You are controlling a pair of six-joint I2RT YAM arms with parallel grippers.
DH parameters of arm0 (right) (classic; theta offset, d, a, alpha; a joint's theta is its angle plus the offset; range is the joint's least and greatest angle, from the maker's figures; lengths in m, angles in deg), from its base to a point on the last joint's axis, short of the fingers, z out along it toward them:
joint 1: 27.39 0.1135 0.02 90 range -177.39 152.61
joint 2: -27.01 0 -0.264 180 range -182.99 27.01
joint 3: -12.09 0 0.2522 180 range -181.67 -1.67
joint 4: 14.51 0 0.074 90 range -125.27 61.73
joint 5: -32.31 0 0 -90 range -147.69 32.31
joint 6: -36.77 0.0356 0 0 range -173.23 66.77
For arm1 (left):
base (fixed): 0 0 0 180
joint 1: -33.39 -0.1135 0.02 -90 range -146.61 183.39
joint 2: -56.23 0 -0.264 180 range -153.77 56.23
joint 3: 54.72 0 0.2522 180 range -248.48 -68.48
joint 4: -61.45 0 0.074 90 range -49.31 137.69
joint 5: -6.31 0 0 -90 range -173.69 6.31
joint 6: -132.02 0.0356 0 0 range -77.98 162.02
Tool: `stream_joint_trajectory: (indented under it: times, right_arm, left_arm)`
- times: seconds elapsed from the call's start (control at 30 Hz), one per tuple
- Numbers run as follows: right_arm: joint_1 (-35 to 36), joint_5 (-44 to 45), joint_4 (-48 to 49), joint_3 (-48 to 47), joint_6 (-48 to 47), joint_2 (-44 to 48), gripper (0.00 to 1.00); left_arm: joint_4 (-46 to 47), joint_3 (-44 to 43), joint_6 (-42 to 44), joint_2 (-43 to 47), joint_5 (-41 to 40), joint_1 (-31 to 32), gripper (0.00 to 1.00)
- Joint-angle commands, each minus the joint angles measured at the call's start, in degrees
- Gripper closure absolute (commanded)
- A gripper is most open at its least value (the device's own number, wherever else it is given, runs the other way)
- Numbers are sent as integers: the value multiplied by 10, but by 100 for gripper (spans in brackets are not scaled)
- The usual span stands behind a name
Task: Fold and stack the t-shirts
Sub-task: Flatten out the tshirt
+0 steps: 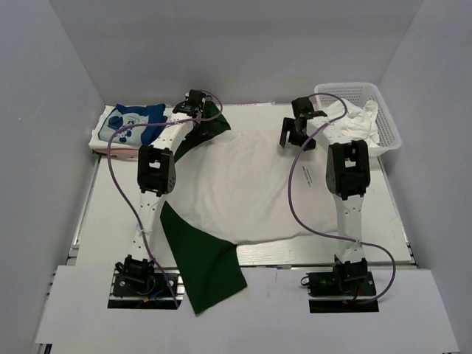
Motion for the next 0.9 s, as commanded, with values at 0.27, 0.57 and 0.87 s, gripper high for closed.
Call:
stream_joint_trajectory:
  times: [0.27,0.57,0.87]
  right_arm:
    - [-17,-94,23,-118,-27,-55,10]
    - [0,-71,120,103,-42,269,10]
    - [1,-59,213,460,63,527,10]
  left_arm:
    - [162,-97,33,-61,98,-45,0]
    - [87,82,-18,245,105,-33,0]
    - [117,809,-196,803,223,47,0]
